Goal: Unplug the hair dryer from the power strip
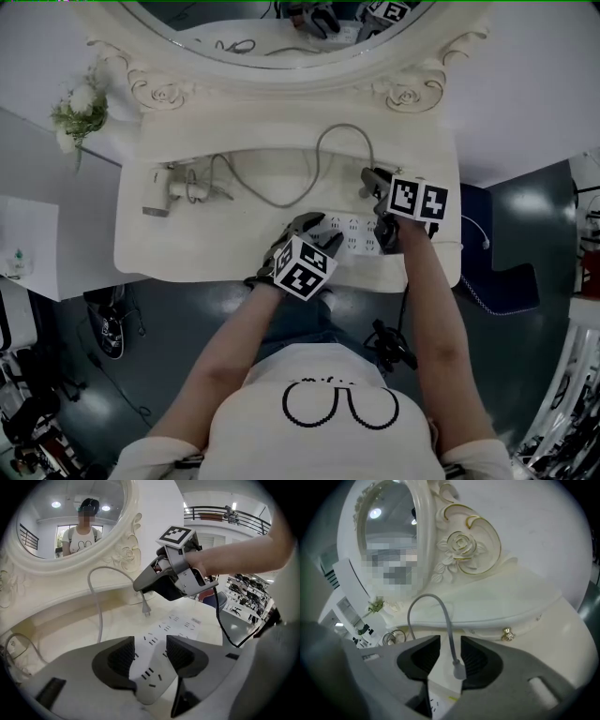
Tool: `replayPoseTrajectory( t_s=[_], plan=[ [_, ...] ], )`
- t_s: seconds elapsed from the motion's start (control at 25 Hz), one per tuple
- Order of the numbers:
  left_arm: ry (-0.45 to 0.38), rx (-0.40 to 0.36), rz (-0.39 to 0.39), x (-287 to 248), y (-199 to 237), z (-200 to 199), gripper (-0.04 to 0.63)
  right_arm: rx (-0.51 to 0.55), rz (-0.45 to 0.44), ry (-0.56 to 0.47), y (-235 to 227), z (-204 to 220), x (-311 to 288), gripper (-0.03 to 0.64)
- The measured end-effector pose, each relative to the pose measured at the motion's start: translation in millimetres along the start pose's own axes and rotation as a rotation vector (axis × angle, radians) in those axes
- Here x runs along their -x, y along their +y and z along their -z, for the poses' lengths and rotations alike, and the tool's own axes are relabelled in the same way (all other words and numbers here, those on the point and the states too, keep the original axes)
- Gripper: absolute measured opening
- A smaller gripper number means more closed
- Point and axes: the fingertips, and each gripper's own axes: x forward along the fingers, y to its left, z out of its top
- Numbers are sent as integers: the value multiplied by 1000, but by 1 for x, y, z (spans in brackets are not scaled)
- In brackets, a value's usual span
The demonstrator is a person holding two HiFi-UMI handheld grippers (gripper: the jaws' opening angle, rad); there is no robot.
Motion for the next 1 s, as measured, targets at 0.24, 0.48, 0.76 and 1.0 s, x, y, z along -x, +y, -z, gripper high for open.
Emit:
replayPoseTrajectory(
  t_s=[0.24,0.48,0.76,1.0],
  plan=[
    [19,-6,4,0,-1,0,212,-8,-30,-58,5,-2,27,278],
    [-119,194,40,19,3,-23,212,-21,-28,-221,3,1,77,331],
    [-290,298,-70,64,17,-45,212,73,-14,-413,20,10,149,2],
    [-418,348,-204,125,19,-40,212,270,8,-434,50,33,181,2]
  ],
)
